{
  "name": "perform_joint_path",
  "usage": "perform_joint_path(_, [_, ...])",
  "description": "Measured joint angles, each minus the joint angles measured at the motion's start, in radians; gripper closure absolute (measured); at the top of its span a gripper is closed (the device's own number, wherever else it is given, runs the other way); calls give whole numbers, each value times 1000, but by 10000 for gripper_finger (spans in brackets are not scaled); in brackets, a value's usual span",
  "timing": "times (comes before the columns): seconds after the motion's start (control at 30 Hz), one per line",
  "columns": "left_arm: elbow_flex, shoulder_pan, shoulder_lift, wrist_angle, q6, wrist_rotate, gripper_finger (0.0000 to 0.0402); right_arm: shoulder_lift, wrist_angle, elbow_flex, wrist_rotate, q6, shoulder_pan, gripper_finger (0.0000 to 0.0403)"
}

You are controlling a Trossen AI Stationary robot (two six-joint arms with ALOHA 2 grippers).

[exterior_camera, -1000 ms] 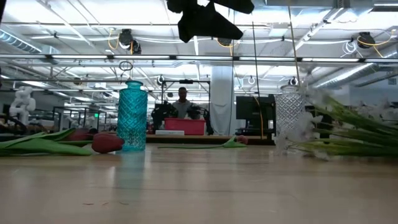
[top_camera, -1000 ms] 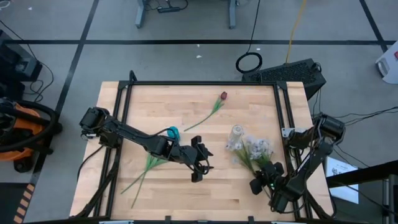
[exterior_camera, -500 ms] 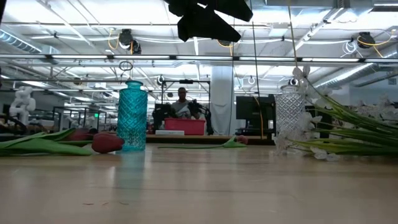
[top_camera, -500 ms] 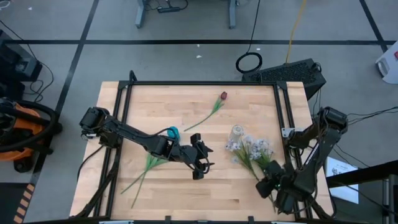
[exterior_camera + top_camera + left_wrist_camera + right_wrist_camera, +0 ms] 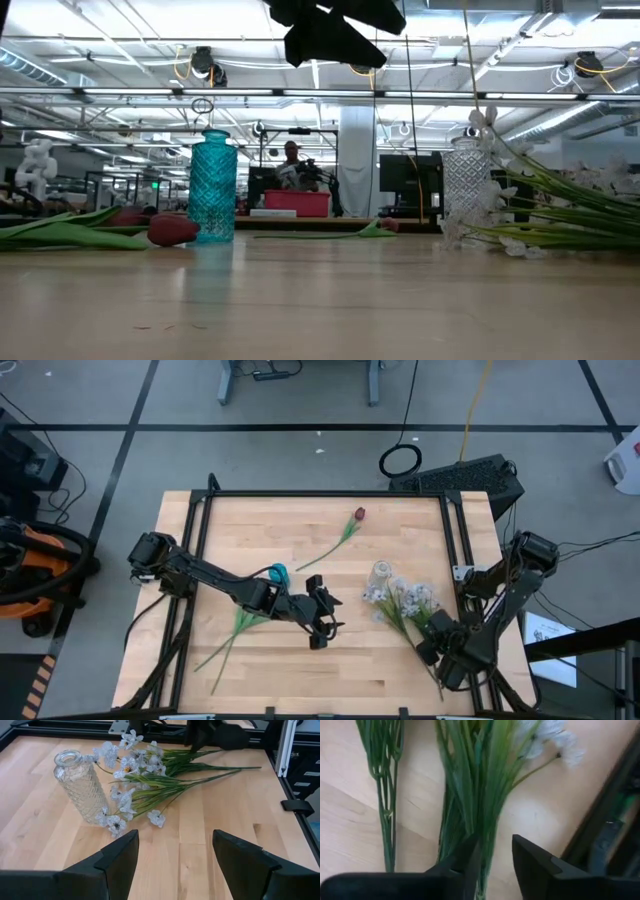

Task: Sort flowers into vase by color
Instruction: Adjust the bottom right white flowers, then put the top red tulip into the blue vase

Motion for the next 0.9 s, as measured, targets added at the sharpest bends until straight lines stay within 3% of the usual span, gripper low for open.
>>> perform_joint_path(0.33, [0, 1, 0, -3, 6, -13, 141, 0, 135, -42, 10, -37, -17, 339])
perform_joint_path(0.53, [-1, 28, 0, -31, 17, -217, 141, 0, 93, 8, 15, 18, -17, 340])
perform_joint_path(0.77, [-18, 119, 19, -25, 1, -232, 141, 0, -43, 88, 15, 6, -17, 295])
perform_joint_path(0.9, [-19, 167, 38, 5, 55, -270, 141, 0, -132, 142, 113, 6, -13, 252])
